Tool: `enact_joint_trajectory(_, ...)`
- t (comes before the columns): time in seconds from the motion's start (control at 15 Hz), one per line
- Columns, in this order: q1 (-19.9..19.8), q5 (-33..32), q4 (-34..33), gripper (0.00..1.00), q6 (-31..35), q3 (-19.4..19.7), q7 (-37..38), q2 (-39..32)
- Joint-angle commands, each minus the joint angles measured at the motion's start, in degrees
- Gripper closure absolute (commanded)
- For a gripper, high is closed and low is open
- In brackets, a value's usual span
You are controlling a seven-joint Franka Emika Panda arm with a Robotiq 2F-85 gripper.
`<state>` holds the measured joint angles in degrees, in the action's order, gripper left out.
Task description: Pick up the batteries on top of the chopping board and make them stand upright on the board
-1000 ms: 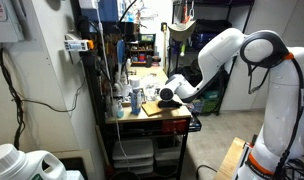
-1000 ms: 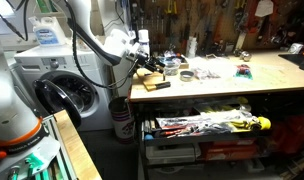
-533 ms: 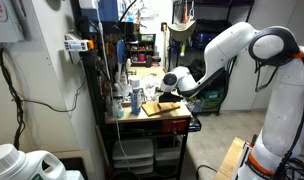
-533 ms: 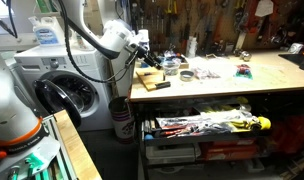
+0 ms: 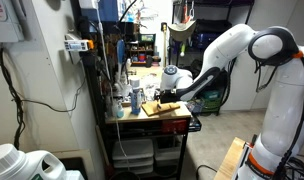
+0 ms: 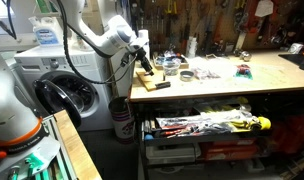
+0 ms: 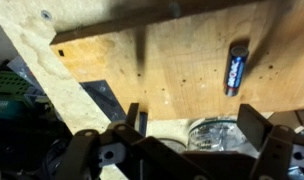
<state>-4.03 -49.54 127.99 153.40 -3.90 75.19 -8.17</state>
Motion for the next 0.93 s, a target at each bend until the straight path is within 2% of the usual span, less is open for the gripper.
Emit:
enact_joint_trajectory(0.0,1.35,13.07,-0.89,0.0,-3.47,0.65,-14.51,0.78)
enact_joint_trajectory(0.07,-0.08,7.69,-0.33,0.0,-1.15,-0.68,-8.19,-0.06)
enact_joint_trajectory(0.13,3.13,10.89,-0.74,0.0,-1.61,2.53,-11.69,0.13)
enact_joint_trajectory(0.47,3.49,12.44,-1.78,0.0,-2.03,2.89,-13.28,-0.08)
enact_joint_trajectory(0.6,4.04,16.04,-2.89,0.0,-2.58,3.17,-14.9,-0.71)
enact_joint_trajectory(0.87,4.77,27.74,-5.59,0.0,-5.68,2.72,-23.15,-2.29)
